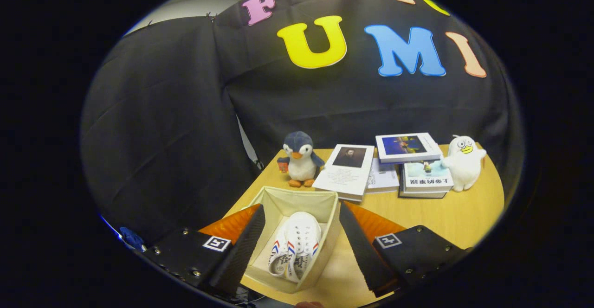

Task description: Open the storage box then place both shoes into the box .Put the left shoe in first, then the right shoe, with the right side of both shoes facing outward in a uniform manner.

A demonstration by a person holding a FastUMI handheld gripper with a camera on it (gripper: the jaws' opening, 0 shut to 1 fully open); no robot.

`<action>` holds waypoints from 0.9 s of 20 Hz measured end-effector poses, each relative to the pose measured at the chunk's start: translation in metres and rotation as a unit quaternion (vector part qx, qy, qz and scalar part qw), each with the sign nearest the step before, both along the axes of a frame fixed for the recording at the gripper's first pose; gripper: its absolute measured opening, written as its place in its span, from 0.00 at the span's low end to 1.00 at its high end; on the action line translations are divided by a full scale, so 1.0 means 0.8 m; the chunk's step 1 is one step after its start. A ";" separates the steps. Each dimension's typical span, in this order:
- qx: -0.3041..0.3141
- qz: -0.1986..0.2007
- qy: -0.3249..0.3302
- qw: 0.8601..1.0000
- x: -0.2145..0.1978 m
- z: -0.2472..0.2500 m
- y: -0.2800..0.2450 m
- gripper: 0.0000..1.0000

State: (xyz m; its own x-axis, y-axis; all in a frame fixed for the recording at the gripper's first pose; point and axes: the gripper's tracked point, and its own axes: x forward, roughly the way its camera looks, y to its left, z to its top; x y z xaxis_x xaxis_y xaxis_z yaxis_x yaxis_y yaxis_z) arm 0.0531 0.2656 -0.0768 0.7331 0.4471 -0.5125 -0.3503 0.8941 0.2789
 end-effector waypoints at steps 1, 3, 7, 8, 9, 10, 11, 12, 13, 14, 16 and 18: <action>-0.008 -0.003 -0.019 1.000 0.001 0.010 -0.017 0.97; -0.025 -0.013 -0.060 0.998 0.002 0.032 -0.057 0.98; -0.054 -0.052 -0.133 0.988 0.004 0.077 -0.136 0.97; -0.062 -0.065 -0.145 0.985 0.001 0.086 -0.157 0.97; -0.070 -0.075 -0.157 0.982 -0.003 0.095 -0.177 0.97; -0.078 -0.085 -0.170 0.979 -0.007 0.108 -0.195 0.97; -0.088 -0.097 -0.184 0.974 -0.011 0.120 -0.214 0.97; -0.097 -0.110 -0.201 0.969 -0.013 0.132 -0.234 0.97; -0.105 -0.124 -0.217 0.963 -0.016 0.142 -0.252 0.97; -0.109 -0.137 -0.233 0.957 -0.019 0.152 -0.267 0.97; -0.113 -0.156 -0.251 0.948 -0.026 0.163 -0.289 0.97; -0.116 -0.165 -0.254 0.946 -0.031 0.164 -0.301 0.97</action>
State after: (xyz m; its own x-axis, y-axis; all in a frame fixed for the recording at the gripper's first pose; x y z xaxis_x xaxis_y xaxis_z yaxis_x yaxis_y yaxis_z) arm 0.0283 0.0244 0.0541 0.9912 0.0697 -0.1123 -0.0775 0.9948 -0.0667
